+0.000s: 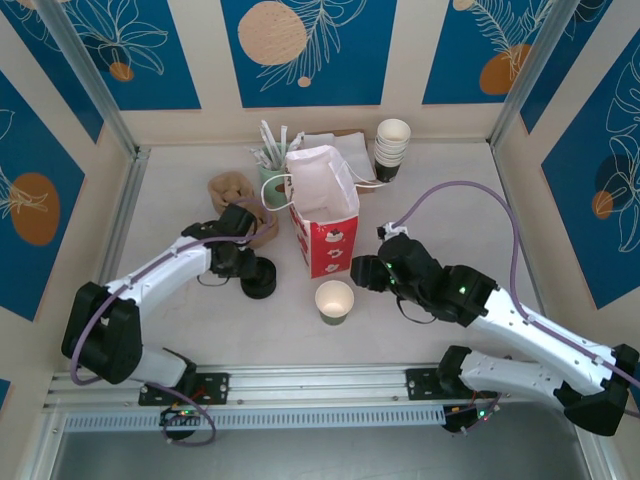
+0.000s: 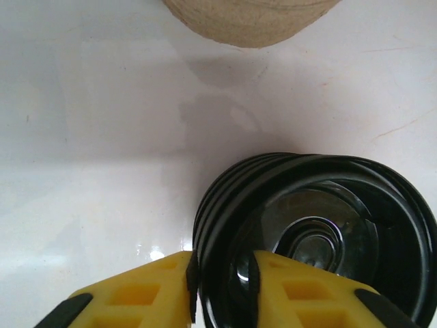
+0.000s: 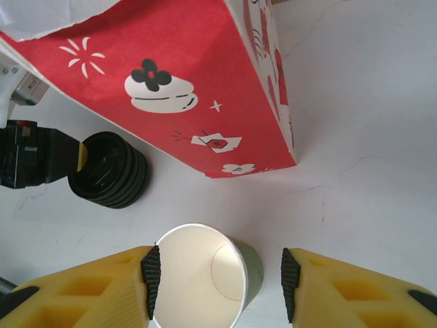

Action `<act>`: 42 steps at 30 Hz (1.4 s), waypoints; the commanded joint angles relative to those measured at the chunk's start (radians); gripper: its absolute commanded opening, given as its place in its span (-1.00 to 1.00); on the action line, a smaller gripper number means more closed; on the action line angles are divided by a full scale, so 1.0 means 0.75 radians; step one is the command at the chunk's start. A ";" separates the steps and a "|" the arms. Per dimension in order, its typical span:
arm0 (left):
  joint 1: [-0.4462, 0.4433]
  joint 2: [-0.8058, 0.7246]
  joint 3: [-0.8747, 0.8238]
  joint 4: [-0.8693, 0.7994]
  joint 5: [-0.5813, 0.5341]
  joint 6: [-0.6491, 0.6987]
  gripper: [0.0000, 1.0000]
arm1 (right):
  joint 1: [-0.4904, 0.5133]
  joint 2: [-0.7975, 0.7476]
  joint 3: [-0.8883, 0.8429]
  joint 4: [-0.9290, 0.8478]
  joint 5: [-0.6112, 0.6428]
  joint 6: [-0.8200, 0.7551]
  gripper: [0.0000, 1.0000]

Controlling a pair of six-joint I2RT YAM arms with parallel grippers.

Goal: Pack the takeout coffee

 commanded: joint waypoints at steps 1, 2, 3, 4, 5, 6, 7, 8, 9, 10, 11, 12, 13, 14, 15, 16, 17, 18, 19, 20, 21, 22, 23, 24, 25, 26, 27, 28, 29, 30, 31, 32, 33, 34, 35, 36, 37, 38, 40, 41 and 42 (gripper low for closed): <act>-0.020 0.020 0.049 -0.042 -0.038 0.010 -0.50 | -0.022 -0.014 -0.004 0.009 -0.037 -0.022 0.04; -0.022 0.022 0.049 -0.041 -0.039 0.011 -0.51 | -0.025 -0.014 -0.009 0.013 -0.042 -0.020 0.04; -0.022 0.024 0.051 -0.040 -0.040 0.010 -0.51 | -0.030 -0.014 -0.012 0.016 -0.049 -0.018 0.04; -0.024 0.029 0.052 -0.042 -0.040 0.010 -0.52 | -0.034 -0.016 -0.015 0.018 -0.056 -0.016 0.04; -0.025 0.029 0.052 -0.042 -0.038 0.010 -0.52 | -0.036 -0.014 -0.017 0.018 -0.059 -0.013 0.04; -0.027 0.032 0.054 -0.041 -0.038 0.010 -0.52 | -0.039 -0.016 -0.017 0.018 -0.064 -0.013 0.04; -0.027 0.036 0.054 -0.041 -0.040 0.010 -0.52 | -0.041 -0.016 -0.017 0.018 -0.069 -0.013 0.04; -0.030 0.038 0.056 -0.045 -0.043 0.011 -0.52 | -0.043 -0.015 -0.015 0.015 -0.071 -0.015 0.04; -0.033 0.040 0.056 -0.047 -0.046 0.010 -0.54 | -0.044 -0.015 -0.013 0.013 -0.071 -0.013 0.04; -0.035 0.042 0.056 -0.049 -0.048 0.010 -0.57 | -0.045 -0.016 -0.011 0.011 -0.073 -0.015 0.04; -0.036 0.045 0.057 -0.051 -0.050 0.010 -0.59 | -0.048 -0.016 -0.010 0.010 -0.073 -0.015 0.04; -0.039 0.047 0.058 -0.054 -0.052 0.011 -0.60 | -0.047 -0.017 -0.008 0.007 -0.072 -0.014 0.04; -0.040 0.047 0.060 -0.057 -0.055 0.010 -0.62 | -0.050 -0.018 -0.007 0.005 -0.073 -0.015 0.04; -0.040 0.047 0.061 -0.061 -0.060 0.010 -0.64 | -0.050 -0.019 -0.005 0.004 -0.074 -0.013 0.04; -0.042 0.046 0.064 -0.065 -0.064 0.008 -0.65 | -0.052 -0.021 -0.003 0.004 -0.075 -0.013 0.04; -0.044 0.044 0.068 -0.071 -0.068 0.009 -0.66 | -0.053 -0.021 0.001 0.001 -0.080 -0.013 0.04; -0.047 0.042 0.074 -0.078 -0.072 0.008 -0.66 | -0.053 -0.022 0.003 0.002 -0.086 -0.013 0.05; -0.049 0.039 0.079 -0.083 -0.074 0.009 -0.66 | -0.054 -0.022 0.009 0.002 -0.093 -0.010 0.05; -0.052 0.033 0.088 -0.091 -0.078 0.009 -0.67 | -0.055 -0.021 0.013 0.002 -0.101 -0.006 0.04; -0.055 0.027 0.099 -0.101 -0.082 0.009 -0.66 | -0.054 -0.020 0.016 0.005 -0.112 0.002 0.04; -0.059 0.021 0.108 -0.108 -0.086 0.008 -0.67 | -0.056 -0.021 0.019 0.011 -0.124 0.006 0.04; -0.062 0.012 0.118 -0.123 -0.093 0.008 -0.67 | -0.056 -0.021 0.022 0.020 -0.143 0.018 0.04; -0.065 0.001 0.130 -0.134 -0.098 0.007 -0.66 | -0.056 -0.020 0.025 0.028 -0.163 0.032 0.04; -0.068 -0.007 0.139 -0.146 -0.101 0.006 -0.66 | -0.055 -0.019 0.026 0.038 -0.182 0.043 0.04; -0.071 -0.019 0.152 -0.160 -0.106 0.005 -0.67 | -0.055 -0.017 0.026 0.048 -0.204 0.059 0.03; -0.075 -0.030 0.163 -0.176 -0.111 0.003 -0.66 | -0.054 -0.018 0.028 0.054 -0.223 0.079 0.02; -0.079 -0.042 0.173 -0.192 -0.114 0.001 -0.67 | -0.054 -0.018 0.030 0.062 -0.238 0.095 0.02; -0.084 -0.057 0.185 -0.212 -0.121 -0.001 -0.67 | -0.053 -0.018 0.030 0.069 -0.257 0.111 0.02; -0.091 -0.073 0.196 -0.235 -0.129 -0.004 -0.66 | -0.051 -0.019 0.032 0.075 -0.276 0.128 0.02; -0.095 -0.088 0.204 -0.256 -0.136 -0.008 -0.66 | -0.049 -0.019 0.034 0.080 -0.287 0.142 0.02; -0.100 -0.106 0.215 -0.282 -0.141 -0.014 -0.66 | -0.046 -0.021 0.035 0.085 -0.300 0.158 0.02; -0.106 -0.127 0.225 -0.309 -0.143 -0.025 -0.66 | -0.043 -0.023 0.035 0.091 -0.312 0.171 0.02; -0.112 -0.149 0.232 -0.329 -0.141 -0.032 -0.66 | -0.037 -0.023 0.036 0.096 -0.322 0.183 0.02; -0.125 -0.170 0.242 -0.354 -0.140 -0.043 -0.66 | -0.028 -0.021 0.035 0.101 -0.330 0.194 0.02; -0.137 -0.193 0.251 -0.383 -0.144 -0.057 -0.66 | -0.014 -0.019 0.038 0.102 -0.333 0.203 0.01; -0.150 -0.213 0.260 -0.409 -0.148 -0.071 -0.66 | 0.000 -0.015 0.042 0.099 -0.328 0.208 0.02; -0.168 -0.235 0.272 -0.436 -0.152 -0.084 -0.66 | 0.015 -0.008 0.055 0.083 -0.320 0.222 0.02; -0.188 -0.259 0.283 -0.463 -0.156 -0.099 -0.65 | 0.028 -0.002 0.067 0.067 -0.317 0.237 0.02; -0.233 -0.302 0.300 -0.510 -0.171 -0.139 -0.65 | 0.054 0.011 0.087 0.047 -0.315 0.260 0.02; -0.257 -0.321 0.308 -0.529 -0.167 -0.163 -0.65 | 0.068 0.012 0.091 0.045 -0.311 0.271 0.02; -0.281 -0.338 0.317 -0.544 -0.163 -0.184 -0.65 | 0.084 0.013 0.095 0.048 -0.307 0.279 0.02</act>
